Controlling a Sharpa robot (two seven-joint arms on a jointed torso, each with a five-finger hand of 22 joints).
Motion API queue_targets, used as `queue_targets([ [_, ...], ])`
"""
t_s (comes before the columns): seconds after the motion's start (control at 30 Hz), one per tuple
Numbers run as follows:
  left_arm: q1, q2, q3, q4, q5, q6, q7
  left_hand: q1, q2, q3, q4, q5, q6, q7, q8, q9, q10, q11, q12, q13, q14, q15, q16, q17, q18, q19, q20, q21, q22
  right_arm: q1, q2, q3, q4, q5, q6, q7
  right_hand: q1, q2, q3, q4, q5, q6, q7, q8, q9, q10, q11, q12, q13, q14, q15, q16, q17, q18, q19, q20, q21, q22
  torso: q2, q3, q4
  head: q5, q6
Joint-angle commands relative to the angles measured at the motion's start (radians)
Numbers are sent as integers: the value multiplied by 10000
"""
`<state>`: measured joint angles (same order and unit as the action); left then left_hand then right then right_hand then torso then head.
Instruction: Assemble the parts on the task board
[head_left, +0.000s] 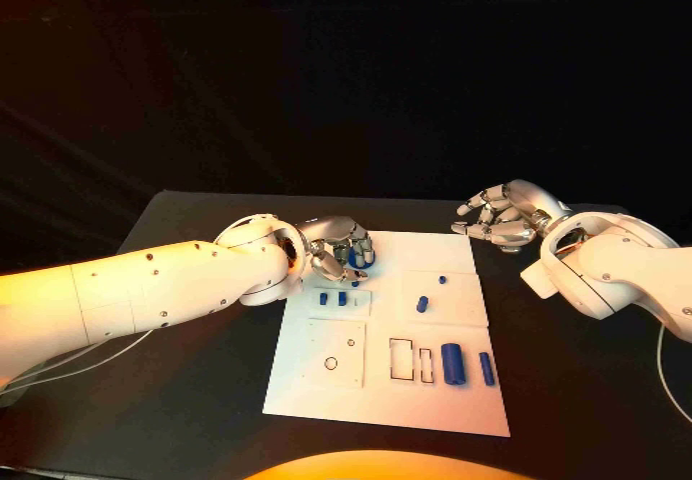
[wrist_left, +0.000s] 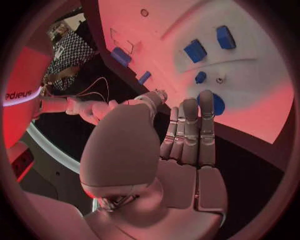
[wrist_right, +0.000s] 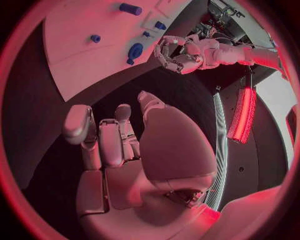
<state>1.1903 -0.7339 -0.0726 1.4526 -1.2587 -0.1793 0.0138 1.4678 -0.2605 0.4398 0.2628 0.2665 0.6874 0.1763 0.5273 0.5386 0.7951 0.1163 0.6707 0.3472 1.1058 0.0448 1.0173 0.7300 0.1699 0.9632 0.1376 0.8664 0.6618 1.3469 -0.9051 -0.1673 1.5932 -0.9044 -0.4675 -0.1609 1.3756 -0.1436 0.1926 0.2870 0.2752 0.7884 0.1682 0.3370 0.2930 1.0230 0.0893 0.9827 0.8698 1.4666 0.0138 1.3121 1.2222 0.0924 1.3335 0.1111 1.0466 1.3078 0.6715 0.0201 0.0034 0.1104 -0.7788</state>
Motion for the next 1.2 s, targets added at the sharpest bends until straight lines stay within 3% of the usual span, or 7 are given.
queue_targets([
  [0.03,-45,134,-24,-140,-2037,132,258,-31,-108,-80,17,-63,88,-22,-52,-95,-74,-13,-63,-75,-5,-6,122,3,135,32,44,-33,6,-17,18,-3,-17,68,-144,349,-23,-105,63,3,47,29,2,45,-12,-170,-69,-91,-113,0,-89,-68,-40,144,-61,-7,-88,73,0,2,-18,19,-9],
  [0.3,-149,394,-58,-437,-2957,687,-45,24,-111,-221,30,-55,209,-61,-197,-407,-248,17,-255,-331,114,21,519,210,129,74,57,31,74,-29,23,-6,-23,74,-165,375,-42,-146,165,5,59,-7,1,89,-29,-368,-71,-438,-548,-86,-94,-379,-340,223,-217,-15,-604,-192,8,4,-19,17,-23],
  [0.6,-184,577,-63,-766,-3258,982,-164,183,-48,-256,-6,-29,414,-44,-352,-724,-216,36,-349,-560,556,36,1305,881,130,149,67,247,248,-32,6,-7,-10,74,-151,349,-97,-214,362,7,57,-111,15,157,-67,-547,-59,-884,-1090,-197,-88,-823,-682,304,-355,-16,-1271,-545,0,7,-14,-7,-52],
  [0.9,-188,670,-62,-934,-3349,1318,-259,351,48,-112,-62,-4,706,-84,-470,-1008,-26,18,-372,-757,893,25,2002,1392,8,568,66,1032,1121,-33,0,-7,13,75,-160,357,-97,-217,394,4,60,-125,16,167,-72,-545,-59,-924,-1148,-200,-89,-854,-693,305,-348,-17,-1306,-566,4,5,-8,-22,-71],
  [1.2,-190,737,-62,-1016,-3367,1154,-283,468,99,436,-214,-9,1054,-129,-634,-1300,440,-75,-380,-970,1296,-55,2673,1929,-135,1015,-2,1936,2132,-33,6,-7,33,75,-169,363,-98,-215,404,6,61,-128,18,169,-74,-543,-59,-934,-1164,-206,-89,-880,-718,310,-355,-18,-1339,-583,9,8,-7,-37,-98],
])
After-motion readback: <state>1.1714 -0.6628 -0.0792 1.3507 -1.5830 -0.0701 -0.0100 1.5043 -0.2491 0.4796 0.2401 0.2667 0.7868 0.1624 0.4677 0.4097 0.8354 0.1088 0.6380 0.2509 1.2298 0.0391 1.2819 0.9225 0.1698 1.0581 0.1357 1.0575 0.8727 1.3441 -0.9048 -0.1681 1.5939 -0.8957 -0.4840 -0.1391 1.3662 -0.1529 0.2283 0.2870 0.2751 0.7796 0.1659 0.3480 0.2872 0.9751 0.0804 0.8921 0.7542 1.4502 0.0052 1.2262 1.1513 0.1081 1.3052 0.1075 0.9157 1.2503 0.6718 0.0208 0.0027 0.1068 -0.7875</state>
